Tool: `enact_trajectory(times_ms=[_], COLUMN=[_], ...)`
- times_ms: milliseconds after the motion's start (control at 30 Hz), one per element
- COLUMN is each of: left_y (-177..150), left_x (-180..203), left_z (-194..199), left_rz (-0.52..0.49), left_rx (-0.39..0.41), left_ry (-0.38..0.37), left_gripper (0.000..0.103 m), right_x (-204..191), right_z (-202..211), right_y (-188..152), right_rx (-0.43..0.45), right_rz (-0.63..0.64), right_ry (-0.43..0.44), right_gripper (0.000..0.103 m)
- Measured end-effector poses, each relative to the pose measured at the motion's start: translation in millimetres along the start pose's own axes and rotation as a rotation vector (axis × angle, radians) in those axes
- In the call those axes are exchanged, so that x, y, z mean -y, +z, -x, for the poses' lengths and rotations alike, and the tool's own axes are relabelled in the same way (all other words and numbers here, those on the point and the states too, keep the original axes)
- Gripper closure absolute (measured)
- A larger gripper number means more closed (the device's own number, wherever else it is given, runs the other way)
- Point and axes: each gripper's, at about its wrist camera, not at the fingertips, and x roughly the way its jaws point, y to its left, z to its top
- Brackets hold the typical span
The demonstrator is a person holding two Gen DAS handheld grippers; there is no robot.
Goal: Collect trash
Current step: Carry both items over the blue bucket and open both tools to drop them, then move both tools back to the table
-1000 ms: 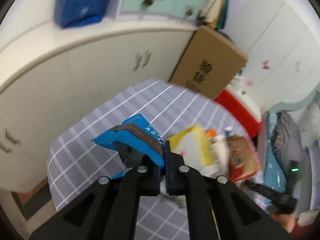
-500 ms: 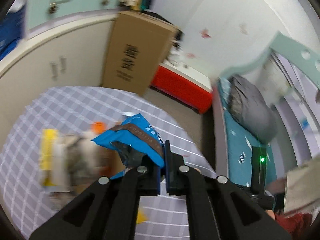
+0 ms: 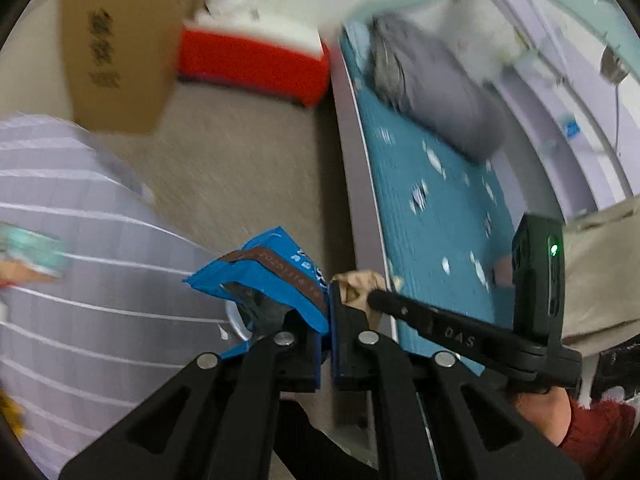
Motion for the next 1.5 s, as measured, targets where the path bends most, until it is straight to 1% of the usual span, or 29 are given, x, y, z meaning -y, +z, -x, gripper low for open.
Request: enact_trajectory(times_ms=[33, 67, 100, 133, 167, 233, 267, 333, 433, 533, 567, 600, 667, 700, 733, 767, 800, 833, 900, 1000, 1100, 1167, 1233, 1267, 1333, 1367, 1467, 1500], left_y=[-1.7, -4.0, -6.2, -9.0, -14.3, -22.4, -27.9, -37.5, -44.2, -52.0, -54.1, -56.1, -60.4, -61.3, -61.3, -60.7, -61.3, -62.1, -62.7, -64.0, -64.1, -62.1, -57.1, -52.3, -45.2, -38.6, -18.3, -11.4], left_x=[5.9, 11.5, 14.8, 16.1, 14.5, 11.1, 7.4, 2.1, -8.8, -27.9, -35.1, -43.6, -53.1, -59.7, -66.6, -71.7, -78.2, -83.5, -90.0, -97.8, -98.9, -86.2, -76.6, -69.0, -55.9, -45.9, -19.1, -10.2], left_z=[-23.2, -56.2, -80.2, -106.1, -142.7, -195.9, -231.6, -286.1, -350.9, -395.1, -412.7, -421.3, -442.0, -450.9, -456.5, -455.8, -459.2, -460.4, -458.3, -443.4, -422.4, -398.9, -377.0, -358.1, -333.8, -315.3, -263.4, -245.0], left_rz=[0.002, 0.011, 0.017, 0.024, 0.036, 0.045, 0.062, 0.056, 0.062, 0.065, 0.065, 0.065, 0.086, 0.100, 0.109, 0.119, 0.141, 0.155, 0.164, 0.182, 0.222, 0.217, 0.226, 0.230, 0.220, 0.206, 0.174, 0.162], left_rx=[-0.039, -0.089, -0.119, -0.154, -0.207, -0.272, -0.317, -0.373, -0.433, -0.473, -0.484, -0.493, -0.506, -0.517, -0.525, -0.527, -0.525, -0.532, -0.532, -0.522, -0.513, -0.514, -0.497, -0.481, -0.460, -0.444, -0.396, -0.373], left_ry=[-0.002, -0.004, -0.005, -0.013, -0.018, -0.017, -0.030, -0.017, -0.015, -0.001, 0.016, 0.023, 0.010, 0.017, 0.047, 0.058, 0.047, 0.042, 0.077, 0.131, 0.166, 0.194, 0.181, 0.180, 0.177, 0.177, 0.174, 0.177], left_gripper=[0.100, 0.100, 0.100, 0.100, 0.100, 0.100, 0.100, 0.099, 0.098, 0.097, 0.096, 0.094, 0.086, 0.072, 0.050, 0.041, 0.039, 0.039, 0.038, 0.038, 0.038, 0.038, 0.036, 0.035, 0.035, 0.035, 0.033, 0.031], right_x=[17.9, 31.8, 52.7, 64.1, 81.0, 116.5, 131.5, 153.5, 188.1, 217.6, 226.0, 233.8, 243.0, 246.6, 249.6, 251.6, 252.5, 253.1, 249.9, 241.8, 228.7, 219.6, 210.7, 205.1, 191.2, 180.9, 156.9, 144.8], right_z=[-7.8, -15.2, -27.5, -34.9, -45.2, -74.0, -89.3, -116.9, -157.6, -194.9, -203.6, -216.3, -234.7, -240.5, -247.5, -251.8, -257.6, -259.5, -260.5, -260.0, -246.9, -230.8, -214.2, -203.5, -174.5, -154.3, -110.4, -90.7], right_y=[1.1, 2.6, 4.0, 4.8, 5.8, 7.9, 8.2, 7.2, 3.9, -0.7, -1.2, -1.6, -3.4, -4.1, -4.8, -5.6, -6.1, -7.9, -9.5, -9.8, -8.9, -9.3, -8.8, -7.9, -4.7, -0.8, 10.6, 17.1], right_rx=[-0.016, -0.029, -0.043, -0.049, -0.058, -0.073, -0.078, -0.084, -0.092, -0.105, -0.109, -0.112, -0.116, -0.118, -0.120, -0.121, -0.126, -0.128, -0.135, -0.145, -0.151, -0.166, -0.171, -0.170, -0.170, -0.161, -0.143, -0.130], right_rz=[-0.019, -0.037, -0.058, -0.066, -0.077, -0.115, -0.122, -0.134, -0.163, -0.210, -0.215, -0.220, -0.237, -0.243, -0.250, -0.253, -0.260, -0.264, -0.262, -0.263, -0.250, -0.254, -0.248, -0.242, -0.229, -0.221, -0.195, -0.178], right_ry=[-0.013, -0.021, -0.040, -0.052, -0.066, -0.088, -0.101, -0.122, -0.134, -0.129, -0.131, -0.135, -0.121, -0.119, -0.114, -0.111, -0.110, -0.107, -0.101, -0.096, -0.110, -0.121, -0.126, -0.128, -0.123, -0.121, -0.101, -0.086], right_gripper=[0.093, 0.093, 0.093, 0.093, 0.093, 0.093, 0.093, 0.093, 0.093, 0.093, 0.093, 0.093, 0.093, 0.093, 0.093, 0.093, 0.093, 0.093, 0.093, 0.093, 0.093, 0.092, 0.092, 0.092, 0.092, 0.092, 0.092, 0.091])
